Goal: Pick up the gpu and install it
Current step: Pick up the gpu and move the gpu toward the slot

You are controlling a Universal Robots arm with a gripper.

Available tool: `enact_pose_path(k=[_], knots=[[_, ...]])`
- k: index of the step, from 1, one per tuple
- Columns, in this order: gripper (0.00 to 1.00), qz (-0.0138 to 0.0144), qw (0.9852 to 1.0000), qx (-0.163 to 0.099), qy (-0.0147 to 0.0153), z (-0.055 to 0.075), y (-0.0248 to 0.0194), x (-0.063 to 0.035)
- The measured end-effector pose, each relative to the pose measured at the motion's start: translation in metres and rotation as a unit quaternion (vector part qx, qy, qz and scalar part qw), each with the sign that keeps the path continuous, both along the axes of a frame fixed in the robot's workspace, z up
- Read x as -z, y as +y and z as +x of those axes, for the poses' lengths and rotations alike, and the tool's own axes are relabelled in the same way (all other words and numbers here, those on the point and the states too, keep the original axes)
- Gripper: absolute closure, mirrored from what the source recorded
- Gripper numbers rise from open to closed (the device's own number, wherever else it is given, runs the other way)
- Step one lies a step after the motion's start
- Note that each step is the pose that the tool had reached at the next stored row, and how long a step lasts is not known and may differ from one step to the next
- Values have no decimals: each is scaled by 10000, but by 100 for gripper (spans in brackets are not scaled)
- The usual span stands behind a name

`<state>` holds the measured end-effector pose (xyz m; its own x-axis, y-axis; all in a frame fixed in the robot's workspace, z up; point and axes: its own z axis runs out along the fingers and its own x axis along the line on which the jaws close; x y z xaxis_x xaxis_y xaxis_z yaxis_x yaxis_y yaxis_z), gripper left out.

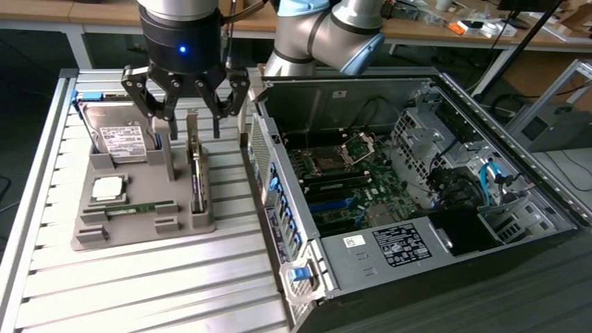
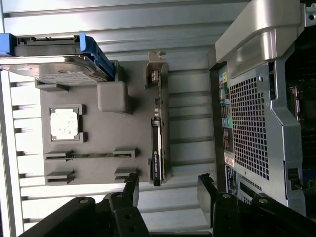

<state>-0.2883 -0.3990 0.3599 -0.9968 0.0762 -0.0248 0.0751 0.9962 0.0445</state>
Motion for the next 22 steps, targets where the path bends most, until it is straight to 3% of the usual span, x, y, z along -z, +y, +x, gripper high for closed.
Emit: enact_pose_path(k=[22], knots=[[40, 0, 10000, 0, 0, -29, 0, 74]])
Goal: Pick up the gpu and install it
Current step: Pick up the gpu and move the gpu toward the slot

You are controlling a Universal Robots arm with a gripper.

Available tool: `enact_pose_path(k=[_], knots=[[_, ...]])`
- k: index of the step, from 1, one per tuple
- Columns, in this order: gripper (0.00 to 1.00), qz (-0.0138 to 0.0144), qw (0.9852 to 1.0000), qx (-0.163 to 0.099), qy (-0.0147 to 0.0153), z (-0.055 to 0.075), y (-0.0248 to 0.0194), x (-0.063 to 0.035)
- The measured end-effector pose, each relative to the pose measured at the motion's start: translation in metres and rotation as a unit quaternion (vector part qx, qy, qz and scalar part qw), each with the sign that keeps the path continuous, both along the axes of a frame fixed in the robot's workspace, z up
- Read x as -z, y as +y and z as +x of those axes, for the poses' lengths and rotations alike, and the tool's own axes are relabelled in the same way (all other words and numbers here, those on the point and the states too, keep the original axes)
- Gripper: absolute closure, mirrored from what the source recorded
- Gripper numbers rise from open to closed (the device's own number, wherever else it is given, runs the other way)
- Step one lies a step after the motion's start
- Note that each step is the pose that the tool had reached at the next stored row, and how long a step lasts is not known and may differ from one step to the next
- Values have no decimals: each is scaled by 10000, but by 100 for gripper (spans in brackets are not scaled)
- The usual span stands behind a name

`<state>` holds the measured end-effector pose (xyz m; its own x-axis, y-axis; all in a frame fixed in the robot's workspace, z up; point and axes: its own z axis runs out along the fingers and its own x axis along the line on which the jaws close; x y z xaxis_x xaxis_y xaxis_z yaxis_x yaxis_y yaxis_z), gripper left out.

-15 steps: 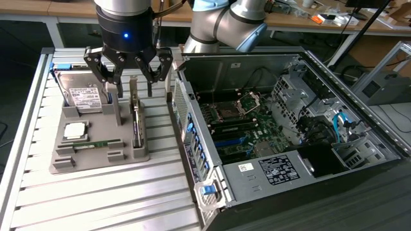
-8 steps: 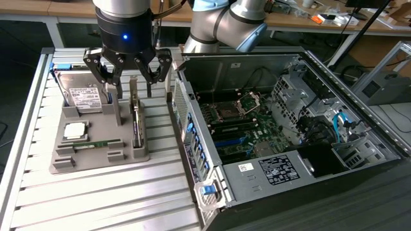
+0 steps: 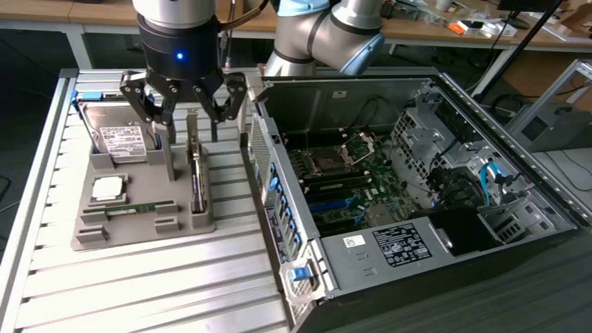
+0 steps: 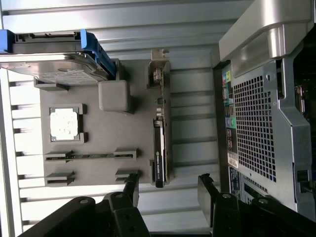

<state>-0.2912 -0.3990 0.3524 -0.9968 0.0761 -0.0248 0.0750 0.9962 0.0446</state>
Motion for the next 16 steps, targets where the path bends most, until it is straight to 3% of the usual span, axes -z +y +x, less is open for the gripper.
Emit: enact_pose_path(k=[16], knots=[[40, 0, 10000, 0, 0, 0, 0, 124]])
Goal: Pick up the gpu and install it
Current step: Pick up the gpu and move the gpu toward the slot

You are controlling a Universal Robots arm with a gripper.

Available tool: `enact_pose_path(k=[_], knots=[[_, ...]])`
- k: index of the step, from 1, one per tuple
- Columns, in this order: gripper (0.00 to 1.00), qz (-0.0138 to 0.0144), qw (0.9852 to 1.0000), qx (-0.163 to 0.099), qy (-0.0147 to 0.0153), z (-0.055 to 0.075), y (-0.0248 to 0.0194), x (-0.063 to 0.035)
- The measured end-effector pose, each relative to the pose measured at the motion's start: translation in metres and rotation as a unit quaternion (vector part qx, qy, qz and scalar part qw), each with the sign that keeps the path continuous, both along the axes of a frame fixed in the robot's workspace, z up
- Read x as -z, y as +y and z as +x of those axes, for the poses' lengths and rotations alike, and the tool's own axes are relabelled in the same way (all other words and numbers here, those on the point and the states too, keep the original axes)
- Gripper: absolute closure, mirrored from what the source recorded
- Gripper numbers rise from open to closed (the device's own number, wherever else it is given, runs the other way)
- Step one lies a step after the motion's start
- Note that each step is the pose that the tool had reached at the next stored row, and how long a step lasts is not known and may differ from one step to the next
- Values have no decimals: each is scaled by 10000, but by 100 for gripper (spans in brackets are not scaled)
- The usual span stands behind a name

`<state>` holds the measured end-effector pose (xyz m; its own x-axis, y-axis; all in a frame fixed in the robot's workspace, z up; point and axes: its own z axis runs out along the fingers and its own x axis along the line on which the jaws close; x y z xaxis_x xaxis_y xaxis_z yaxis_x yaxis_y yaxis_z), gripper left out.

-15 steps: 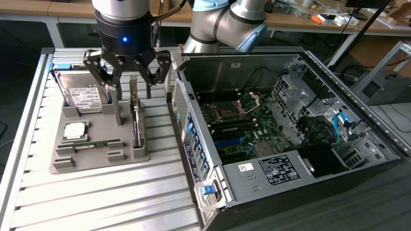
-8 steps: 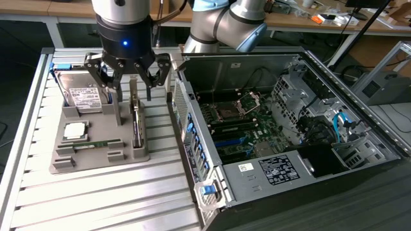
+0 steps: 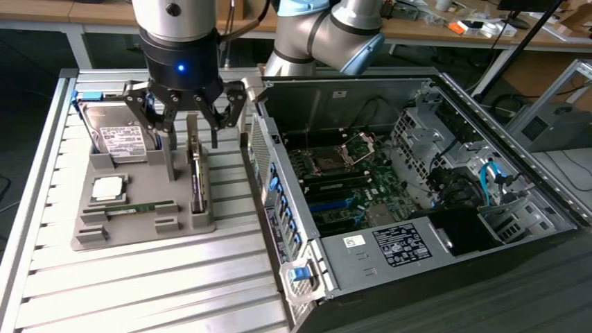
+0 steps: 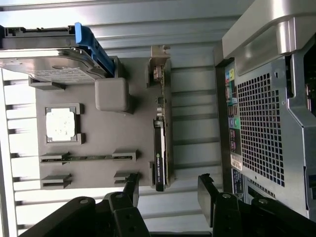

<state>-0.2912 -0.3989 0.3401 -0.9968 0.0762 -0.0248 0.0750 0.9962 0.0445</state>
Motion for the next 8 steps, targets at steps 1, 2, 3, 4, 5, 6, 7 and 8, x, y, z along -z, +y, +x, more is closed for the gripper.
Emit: enact_pose_path(k=[1, 2, 3, 4, 5, 6, 7, 8], knots=[[40, 0, 10000, 0, 0, 0, 0, 5], [40, 0, 10000, 0, 0, 0, 0, 10], [40, 0, 10000, 0, 0, 0, 0, 16], [40, 0, 10000, 0, 0, 0, 0, 21], [40, 0, 10000, 0, 0, 0, 0, 27], [40, 0, 10000, 0, 0, 0, 0, 32], [40, 0, 10000, 0, 0, 0, 0, 38], [40, 0, 10000, 0, 0, 0, 0, 42]])
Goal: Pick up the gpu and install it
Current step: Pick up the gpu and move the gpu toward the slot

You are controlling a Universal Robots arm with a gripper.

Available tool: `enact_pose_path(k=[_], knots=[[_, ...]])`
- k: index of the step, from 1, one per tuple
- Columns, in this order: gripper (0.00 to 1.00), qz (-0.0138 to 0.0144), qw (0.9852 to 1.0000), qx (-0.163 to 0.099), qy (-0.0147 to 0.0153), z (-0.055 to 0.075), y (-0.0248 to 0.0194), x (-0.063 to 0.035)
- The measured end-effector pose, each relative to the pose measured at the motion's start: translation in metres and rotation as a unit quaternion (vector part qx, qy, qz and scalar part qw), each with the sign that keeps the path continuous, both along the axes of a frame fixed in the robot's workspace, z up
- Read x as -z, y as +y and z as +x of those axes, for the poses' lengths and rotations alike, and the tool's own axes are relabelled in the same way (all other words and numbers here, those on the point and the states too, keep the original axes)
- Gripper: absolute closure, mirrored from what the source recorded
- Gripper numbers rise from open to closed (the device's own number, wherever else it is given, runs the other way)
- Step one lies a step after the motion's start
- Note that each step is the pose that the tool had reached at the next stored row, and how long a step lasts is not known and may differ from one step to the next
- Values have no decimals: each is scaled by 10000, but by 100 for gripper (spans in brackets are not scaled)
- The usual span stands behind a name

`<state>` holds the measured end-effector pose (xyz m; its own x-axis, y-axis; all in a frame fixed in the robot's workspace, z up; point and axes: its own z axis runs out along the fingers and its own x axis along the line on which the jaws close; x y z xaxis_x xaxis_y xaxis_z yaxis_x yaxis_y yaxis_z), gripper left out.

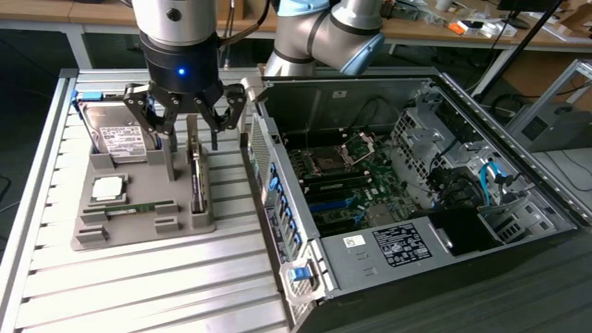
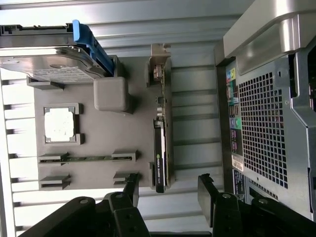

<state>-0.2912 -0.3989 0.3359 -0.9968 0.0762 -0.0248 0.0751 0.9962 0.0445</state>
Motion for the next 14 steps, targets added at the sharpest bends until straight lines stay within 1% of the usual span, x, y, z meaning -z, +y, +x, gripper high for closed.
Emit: enact_pose_path(k=[14], knots=[[40, 0, 10000, 0, 0, 0, 0, 72]])
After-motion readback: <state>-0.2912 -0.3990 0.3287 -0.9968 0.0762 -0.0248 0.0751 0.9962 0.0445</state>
